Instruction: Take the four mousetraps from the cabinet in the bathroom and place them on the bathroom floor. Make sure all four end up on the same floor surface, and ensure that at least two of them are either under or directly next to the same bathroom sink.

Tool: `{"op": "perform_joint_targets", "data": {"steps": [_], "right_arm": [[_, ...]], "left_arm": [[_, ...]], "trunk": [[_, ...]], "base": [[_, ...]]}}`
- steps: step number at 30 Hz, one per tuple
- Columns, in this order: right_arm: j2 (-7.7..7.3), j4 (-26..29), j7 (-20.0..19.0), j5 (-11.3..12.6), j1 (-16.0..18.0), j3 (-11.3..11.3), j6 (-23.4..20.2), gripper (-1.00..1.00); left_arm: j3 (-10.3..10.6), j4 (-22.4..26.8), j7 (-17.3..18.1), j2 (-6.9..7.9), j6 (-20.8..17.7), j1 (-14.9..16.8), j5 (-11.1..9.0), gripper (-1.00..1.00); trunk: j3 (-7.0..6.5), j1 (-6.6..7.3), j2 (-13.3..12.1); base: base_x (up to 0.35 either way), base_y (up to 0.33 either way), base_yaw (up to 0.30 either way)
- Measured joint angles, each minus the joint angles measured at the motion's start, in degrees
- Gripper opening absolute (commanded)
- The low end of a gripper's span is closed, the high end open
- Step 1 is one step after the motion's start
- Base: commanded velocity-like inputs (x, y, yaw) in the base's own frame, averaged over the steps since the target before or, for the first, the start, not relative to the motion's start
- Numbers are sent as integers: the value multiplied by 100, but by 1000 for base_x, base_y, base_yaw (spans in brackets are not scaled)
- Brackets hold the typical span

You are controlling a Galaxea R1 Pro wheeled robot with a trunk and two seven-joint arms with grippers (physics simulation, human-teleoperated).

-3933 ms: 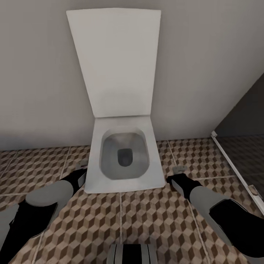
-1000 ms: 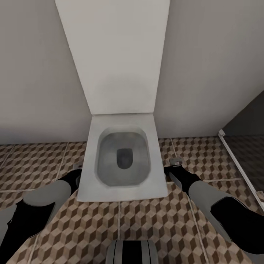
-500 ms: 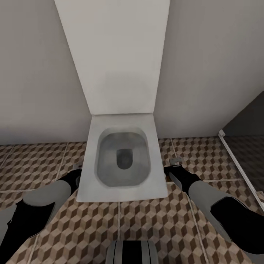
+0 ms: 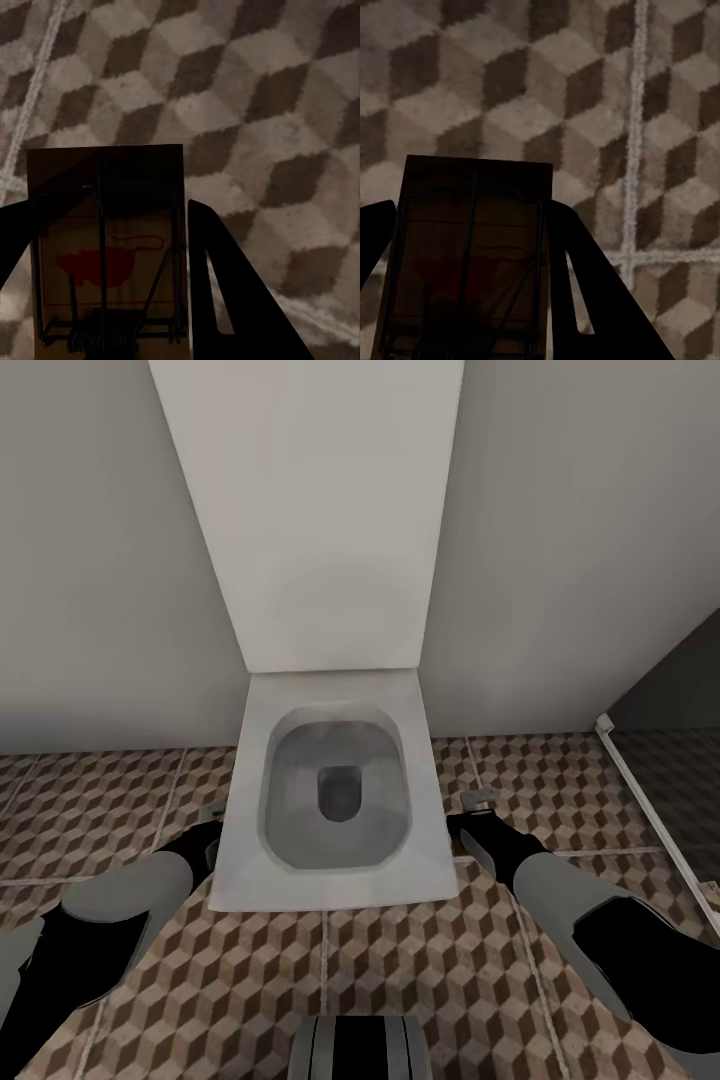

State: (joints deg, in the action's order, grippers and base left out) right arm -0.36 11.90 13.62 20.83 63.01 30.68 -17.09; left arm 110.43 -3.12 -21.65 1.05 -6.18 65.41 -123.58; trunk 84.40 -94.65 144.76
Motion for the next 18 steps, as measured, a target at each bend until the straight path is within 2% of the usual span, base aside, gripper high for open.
{"op": "perform_joint_targets", "data": {"steps": [6,12,18], "right_arm": [[-25,-3,5,0,1,-6,8,-100],[-30,-3,6,1,1,-6,8,-100],[-29,11,6,-1,1,-9,10,-100]], "left_arm": [[1,-4,-4,146,0,9,0,-100],[0,-6,-9,220,-2,16,0,-100],[6,-6,-93,290,0,51,0,-100]], "trunk": [[0,0,0],[0,0,0],[-132,16,-8]], "base": [[0,0,0],[0,0,0],[0,0,0]]}}
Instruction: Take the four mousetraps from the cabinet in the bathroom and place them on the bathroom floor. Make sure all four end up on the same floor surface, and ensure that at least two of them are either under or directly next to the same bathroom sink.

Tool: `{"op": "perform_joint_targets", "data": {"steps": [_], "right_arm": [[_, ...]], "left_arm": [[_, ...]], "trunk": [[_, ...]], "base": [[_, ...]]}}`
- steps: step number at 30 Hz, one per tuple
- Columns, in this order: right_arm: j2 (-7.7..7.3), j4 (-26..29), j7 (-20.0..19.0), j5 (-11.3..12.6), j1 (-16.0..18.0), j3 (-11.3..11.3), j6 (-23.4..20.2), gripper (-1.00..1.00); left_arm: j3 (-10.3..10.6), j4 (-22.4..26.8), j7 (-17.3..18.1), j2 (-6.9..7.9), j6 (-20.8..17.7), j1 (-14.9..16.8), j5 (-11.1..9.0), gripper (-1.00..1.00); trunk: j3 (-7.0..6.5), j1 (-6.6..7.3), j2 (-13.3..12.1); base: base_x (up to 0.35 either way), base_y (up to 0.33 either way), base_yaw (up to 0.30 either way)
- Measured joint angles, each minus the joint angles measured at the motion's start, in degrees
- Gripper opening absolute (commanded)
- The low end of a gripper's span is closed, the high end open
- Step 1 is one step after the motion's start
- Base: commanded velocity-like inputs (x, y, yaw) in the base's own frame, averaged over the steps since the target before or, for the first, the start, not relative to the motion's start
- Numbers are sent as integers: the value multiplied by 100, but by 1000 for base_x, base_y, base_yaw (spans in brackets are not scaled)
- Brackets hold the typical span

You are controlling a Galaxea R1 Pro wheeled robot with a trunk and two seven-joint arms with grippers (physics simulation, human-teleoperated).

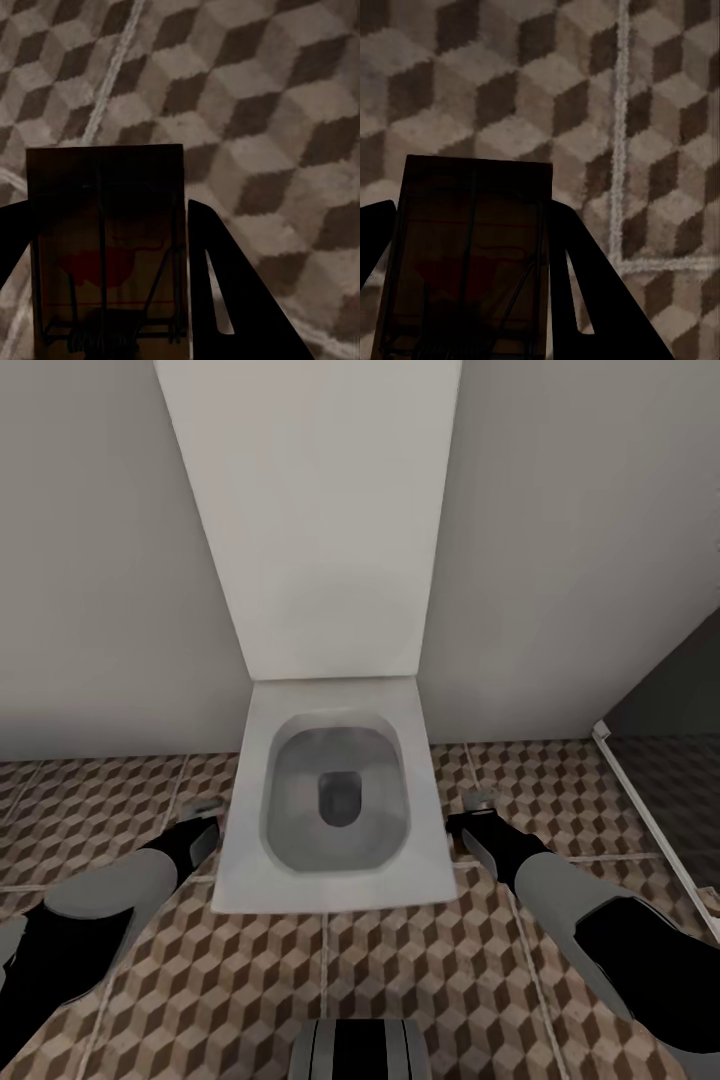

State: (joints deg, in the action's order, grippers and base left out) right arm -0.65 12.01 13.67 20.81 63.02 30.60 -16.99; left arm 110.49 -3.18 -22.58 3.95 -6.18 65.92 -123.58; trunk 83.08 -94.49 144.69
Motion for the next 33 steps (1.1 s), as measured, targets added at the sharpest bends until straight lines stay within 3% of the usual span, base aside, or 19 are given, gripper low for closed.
{"op": "perform_joint_targets", "data": {"steps": [12,29,33], "right_arm": [[-6,4,4,0,0,-4,0,-100],[-9,12,9,2,-1,-6,4,-100],[-10,12,9,4,-1,-7,6,-100]], "left_arm": [[5,0,-31,12,0,13,-1,-100],[-7,9,-26,-10,-8,10,-2,-100],[-11,10,-26,-16,-9,12,-3,-100]], "trunk": [[-266,31,-16],[-267,30,-17],[-179,19,-12]], "base": [[0,0,0],[0,0,0],[0,0,0]]}}
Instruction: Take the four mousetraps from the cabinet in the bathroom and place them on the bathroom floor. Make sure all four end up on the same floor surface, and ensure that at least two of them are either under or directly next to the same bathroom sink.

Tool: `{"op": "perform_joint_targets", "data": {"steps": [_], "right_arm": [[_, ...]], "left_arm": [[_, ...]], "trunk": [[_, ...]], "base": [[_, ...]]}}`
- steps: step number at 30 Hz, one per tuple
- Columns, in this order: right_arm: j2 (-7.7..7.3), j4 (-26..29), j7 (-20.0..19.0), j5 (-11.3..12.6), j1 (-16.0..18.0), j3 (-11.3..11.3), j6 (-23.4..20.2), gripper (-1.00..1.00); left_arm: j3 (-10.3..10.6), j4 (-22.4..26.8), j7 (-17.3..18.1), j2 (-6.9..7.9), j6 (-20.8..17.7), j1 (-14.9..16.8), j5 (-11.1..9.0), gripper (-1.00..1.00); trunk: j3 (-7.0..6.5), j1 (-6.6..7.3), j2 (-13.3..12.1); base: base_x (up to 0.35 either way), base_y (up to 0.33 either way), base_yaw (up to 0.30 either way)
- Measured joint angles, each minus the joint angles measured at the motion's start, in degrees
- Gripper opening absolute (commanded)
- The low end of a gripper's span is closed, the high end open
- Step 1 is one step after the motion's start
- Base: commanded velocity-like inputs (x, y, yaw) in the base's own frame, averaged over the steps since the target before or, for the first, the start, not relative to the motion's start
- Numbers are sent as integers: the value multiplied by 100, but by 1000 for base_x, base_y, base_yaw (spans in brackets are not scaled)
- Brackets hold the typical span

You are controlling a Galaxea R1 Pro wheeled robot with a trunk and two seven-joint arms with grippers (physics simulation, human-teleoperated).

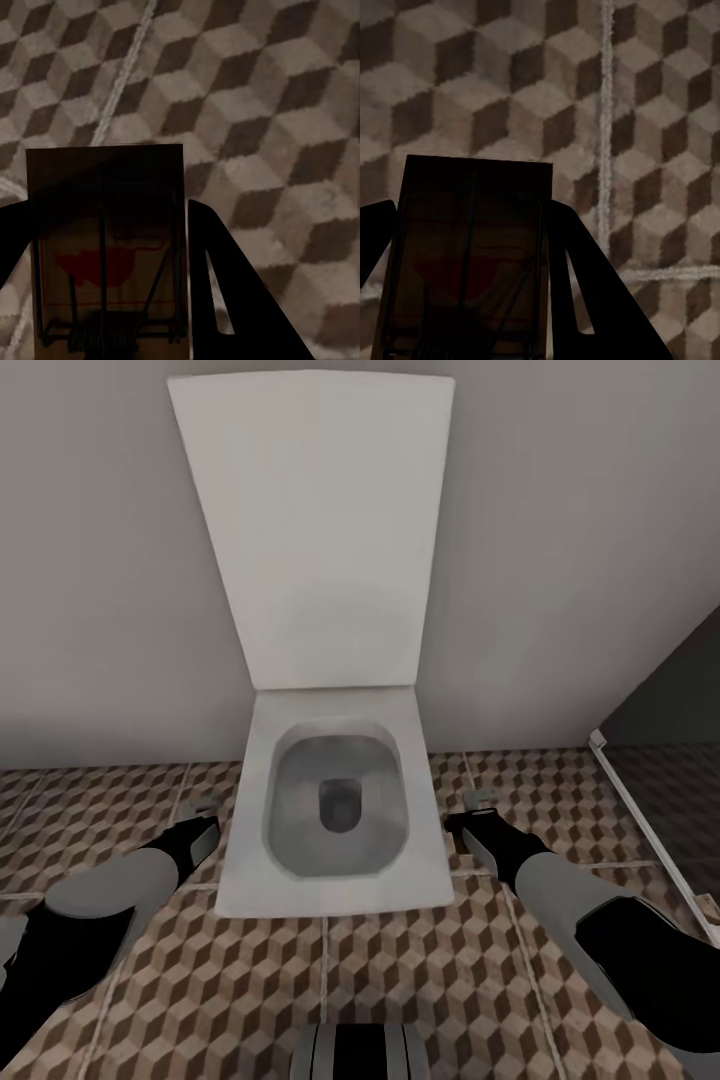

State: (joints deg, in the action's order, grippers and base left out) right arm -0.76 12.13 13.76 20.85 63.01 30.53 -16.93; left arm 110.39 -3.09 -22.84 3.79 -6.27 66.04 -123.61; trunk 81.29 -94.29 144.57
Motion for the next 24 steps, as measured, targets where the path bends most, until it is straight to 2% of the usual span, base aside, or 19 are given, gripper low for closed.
{"op": "perform_joint_targets", "data": {"steps": [24], "right_arm": [[-49,0,0,7,0,0,2,-100]], "left_arm": [[0,0,0,4,5,0,0,-100]], "trunk": [[532,-62,32]], "base": [[0,0,0]]}}
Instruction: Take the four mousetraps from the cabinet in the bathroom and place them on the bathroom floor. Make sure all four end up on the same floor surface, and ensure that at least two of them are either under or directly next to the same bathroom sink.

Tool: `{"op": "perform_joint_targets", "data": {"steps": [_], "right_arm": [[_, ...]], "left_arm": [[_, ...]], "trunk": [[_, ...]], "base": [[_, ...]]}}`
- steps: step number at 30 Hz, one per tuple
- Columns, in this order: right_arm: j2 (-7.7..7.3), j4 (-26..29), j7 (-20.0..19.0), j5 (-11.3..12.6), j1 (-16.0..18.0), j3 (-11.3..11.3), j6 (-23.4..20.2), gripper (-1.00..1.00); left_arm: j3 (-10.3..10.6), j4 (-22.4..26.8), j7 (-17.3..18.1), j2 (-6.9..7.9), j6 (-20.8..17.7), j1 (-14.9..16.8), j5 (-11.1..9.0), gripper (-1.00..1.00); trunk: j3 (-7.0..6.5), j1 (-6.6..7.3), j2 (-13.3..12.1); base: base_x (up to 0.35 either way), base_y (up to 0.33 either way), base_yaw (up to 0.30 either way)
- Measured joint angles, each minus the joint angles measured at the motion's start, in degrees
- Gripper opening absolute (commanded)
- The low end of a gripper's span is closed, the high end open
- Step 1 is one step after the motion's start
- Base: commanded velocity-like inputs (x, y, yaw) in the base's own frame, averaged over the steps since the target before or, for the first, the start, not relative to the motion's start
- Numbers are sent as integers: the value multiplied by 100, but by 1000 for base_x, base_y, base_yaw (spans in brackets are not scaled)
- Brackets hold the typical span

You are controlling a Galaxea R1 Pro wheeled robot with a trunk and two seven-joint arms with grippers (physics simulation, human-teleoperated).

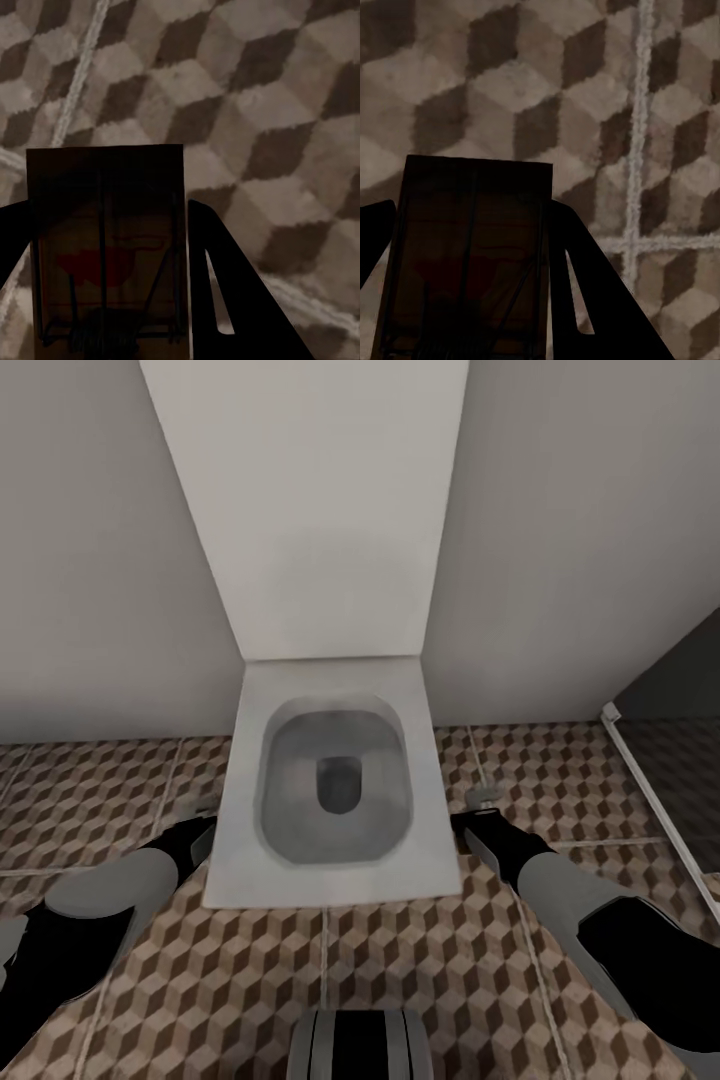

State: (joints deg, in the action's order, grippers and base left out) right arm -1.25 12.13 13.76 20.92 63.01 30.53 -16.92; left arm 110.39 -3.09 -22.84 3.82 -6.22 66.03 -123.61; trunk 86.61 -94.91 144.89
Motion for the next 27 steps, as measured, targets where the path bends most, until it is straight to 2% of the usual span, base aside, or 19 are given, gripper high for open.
{"op": "perform_joint_targets", "data": {"steps": [27], "right_arm": [[-25,0,5,0,0,1,0,-100]], "left_arm": [[3,0,0,11,4,3,-4,-100]], "trunk": [[577,-66,35]], "base": [[0,0,0]]}}
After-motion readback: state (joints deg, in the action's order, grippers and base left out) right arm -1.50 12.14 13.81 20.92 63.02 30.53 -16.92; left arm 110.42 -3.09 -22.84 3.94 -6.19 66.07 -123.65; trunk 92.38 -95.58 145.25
